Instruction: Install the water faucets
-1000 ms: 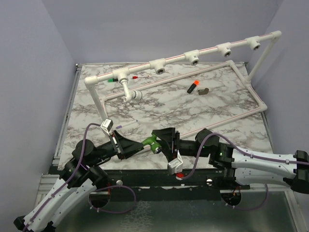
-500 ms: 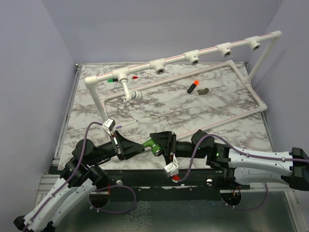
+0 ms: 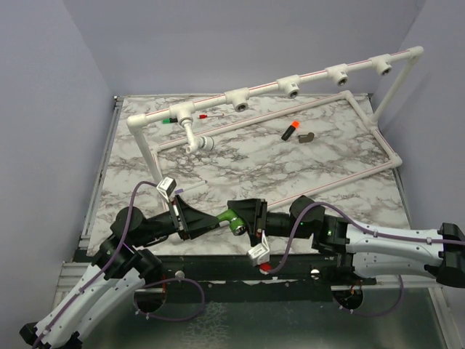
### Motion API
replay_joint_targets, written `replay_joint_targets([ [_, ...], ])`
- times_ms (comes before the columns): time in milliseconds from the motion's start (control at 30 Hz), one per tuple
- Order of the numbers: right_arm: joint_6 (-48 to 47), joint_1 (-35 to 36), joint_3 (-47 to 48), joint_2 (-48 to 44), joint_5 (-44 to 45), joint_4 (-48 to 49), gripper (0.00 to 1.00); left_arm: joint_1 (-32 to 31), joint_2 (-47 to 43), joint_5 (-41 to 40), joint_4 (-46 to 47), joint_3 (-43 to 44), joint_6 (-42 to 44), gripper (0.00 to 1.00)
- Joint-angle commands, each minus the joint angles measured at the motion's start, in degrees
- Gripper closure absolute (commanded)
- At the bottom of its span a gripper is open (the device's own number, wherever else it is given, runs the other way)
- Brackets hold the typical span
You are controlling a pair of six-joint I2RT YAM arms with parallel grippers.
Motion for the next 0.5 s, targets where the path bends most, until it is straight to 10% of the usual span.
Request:
replay_joint_targets([
  [0,3.2,0.53,0.09,-2.37,1.69,0.19,1.0,-0.31,0.52,1.11,-0.88,1.75,1.82,0.66],
  [200,8.03,0.53,-0.37,-4.97,3.36,-2.74,1.0,-0.27,2.51,-1.95,-7.22,6.33,9.02,0.18],
  [467,22.29,0.53,3.66,-6.35,5.87,-14.19,1.0,-0.35,5.06,-6.98,-12.39,13.08,20.09,0.04],
])
